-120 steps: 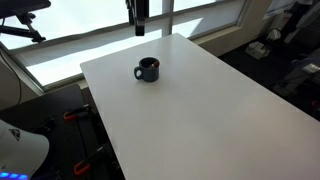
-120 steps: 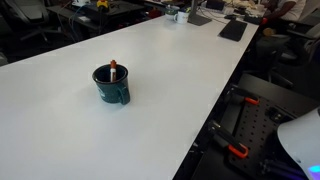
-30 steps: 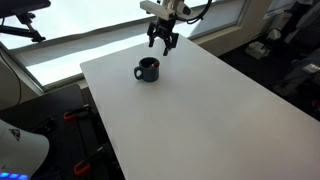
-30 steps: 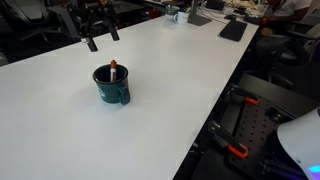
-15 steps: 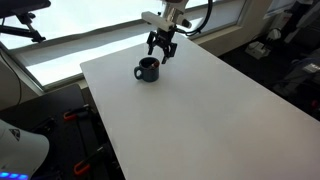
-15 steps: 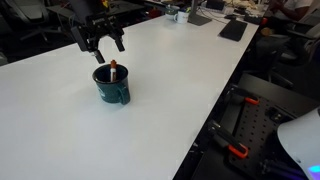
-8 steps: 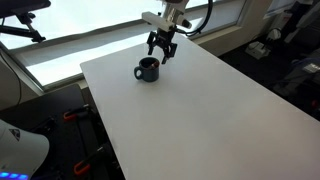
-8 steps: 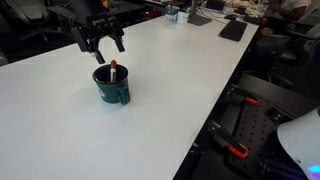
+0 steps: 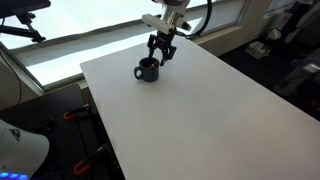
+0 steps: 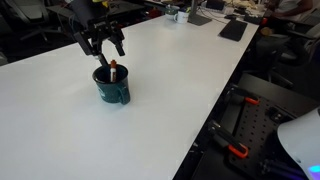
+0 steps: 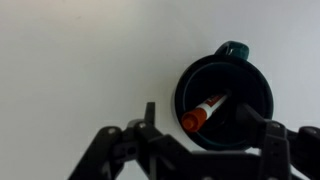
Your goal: Remove the marker from the mug
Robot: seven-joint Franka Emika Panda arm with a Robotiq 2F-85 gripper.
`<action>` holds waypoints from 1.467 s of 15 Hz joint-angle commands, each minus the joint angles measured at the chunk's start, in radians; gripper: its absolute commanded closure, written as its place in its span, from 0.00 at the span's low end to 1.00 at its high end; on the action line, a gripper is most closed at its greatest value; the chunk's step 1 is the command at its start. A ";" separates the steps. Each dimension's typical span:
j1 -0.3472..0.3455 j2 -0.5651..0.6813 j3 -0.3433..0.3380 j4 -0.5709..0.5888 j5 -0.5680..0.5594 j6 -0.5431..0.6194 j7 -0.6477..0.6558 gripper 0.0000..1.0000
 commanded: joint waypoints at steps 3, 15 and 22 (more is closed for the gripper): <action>-0.010 0.001 0.004 -0.001 0.023 0.012 -0.021 0.63; -0.018 -0.011 0.009 -0.016 0.052 0.051 -0.028 0.97; -0.015 -0.017 0.008 -0.026 0.061 0.073 -0.028 0.97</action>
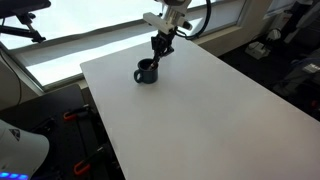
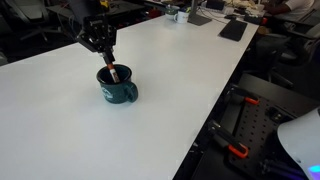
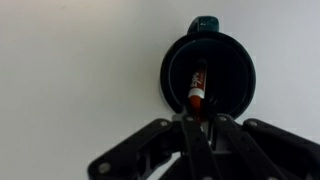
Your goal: Remove the marker from the mug
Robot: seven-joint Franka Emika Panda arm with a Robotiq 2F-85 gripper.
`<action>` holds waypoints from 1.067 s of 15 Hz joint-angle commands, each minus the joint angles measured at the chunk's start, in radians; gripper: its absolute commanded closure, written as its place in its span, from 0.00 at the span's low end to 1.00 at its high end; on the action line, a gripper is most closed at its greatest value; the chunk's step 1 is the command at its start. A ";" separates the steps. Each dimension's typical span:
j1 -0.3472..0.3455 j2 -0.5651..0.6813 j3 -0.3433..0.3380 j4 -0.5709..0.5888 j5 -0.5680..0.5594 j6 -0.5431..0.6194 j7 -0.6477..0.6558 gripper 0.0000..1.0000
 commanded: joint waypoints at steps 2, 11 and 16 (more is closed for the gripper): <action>0.000 -0.010 0.001 -0.023 0.004 0.022 -0.023 0.97; 0.000 0.011 0.002 -0.011 0.006 0.004 -0.021 0.11; -0.004 0.013 0.004 -0.016 0.010 0.017 -0.027 0.49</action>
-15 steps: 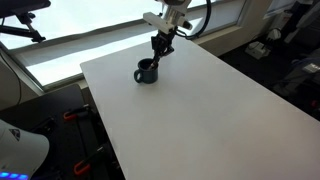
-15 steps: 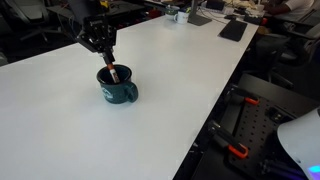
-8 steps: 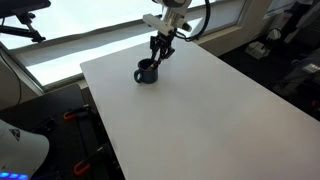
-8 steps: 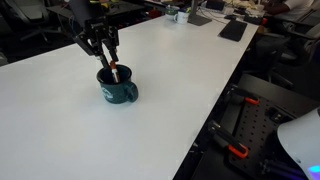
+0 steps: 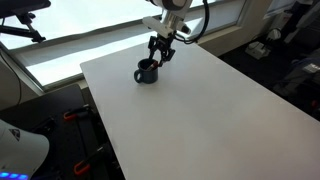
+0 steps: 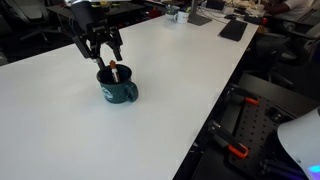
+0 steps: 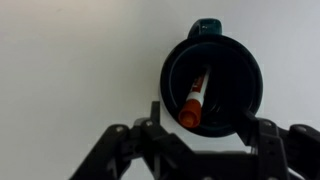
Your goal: Remove the marker from the mug
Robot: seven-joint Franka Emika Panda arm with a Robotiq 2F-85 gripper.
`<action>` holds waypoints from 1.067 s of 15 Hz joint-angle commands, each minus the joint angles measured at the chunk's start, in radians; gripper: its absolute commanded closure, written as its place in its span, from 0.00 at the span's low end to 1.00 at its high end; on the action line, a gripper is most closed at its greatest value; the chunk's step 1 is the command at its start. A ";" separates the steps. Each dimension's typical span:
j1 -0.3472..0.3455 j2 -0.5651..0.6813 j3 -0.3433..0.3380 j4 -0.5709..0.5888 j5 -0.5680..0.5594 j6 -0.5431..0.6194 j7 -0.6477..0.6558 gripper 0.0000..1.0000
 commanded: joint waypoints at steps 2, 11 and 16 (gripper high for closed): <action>-0.005 -0.012 0.004 -0.017 0.011 0.025 -0.028 0.65; -0.008 -0.018 0.003 -0.024 0.020 0.043 -0.029 0.95; -0.008 -0.033 -0.001 -0.034 0.021 0.055 -0.018 0.95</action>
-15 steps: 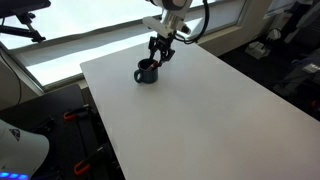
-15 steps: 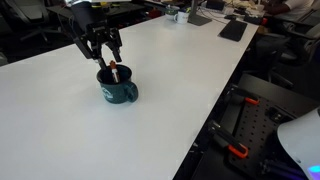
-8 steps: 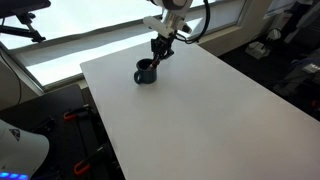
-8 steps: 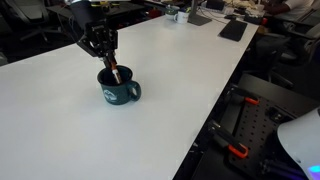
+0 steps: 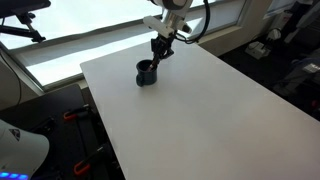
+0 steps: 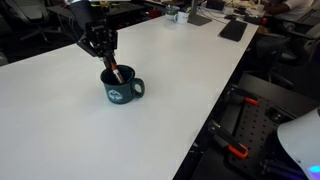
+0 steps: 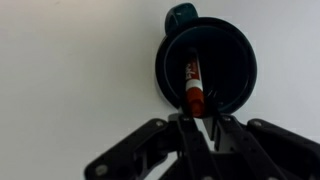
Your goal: Remove the marker from the mug
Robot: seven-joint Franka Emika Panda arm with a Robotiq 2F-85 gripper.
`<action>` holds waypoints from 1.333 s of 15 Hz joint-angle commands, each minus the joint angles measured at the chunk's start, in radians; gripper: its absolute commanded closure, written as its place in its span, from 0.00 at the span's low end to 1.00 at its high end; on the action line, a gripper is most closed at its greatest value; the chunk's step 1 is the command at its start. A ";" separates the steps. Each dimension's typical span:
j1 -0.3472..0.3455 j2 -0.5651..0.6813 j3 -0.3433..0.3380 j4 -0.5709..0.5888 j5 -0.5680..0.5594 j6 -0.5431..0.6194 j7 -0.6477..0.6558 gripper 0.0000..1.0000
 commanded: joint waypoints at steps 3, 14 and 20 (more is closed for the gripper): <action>-0.002 -0.081 -0.012 -0.065 -0.001 0.084 0.008 0.95; -0.037 -0.262 -0.055 -0.116 0.004 0.139 0.021 0.95; -0.072 -0.330 -0.078 -0.174 0.005 0.200 0.024 0.95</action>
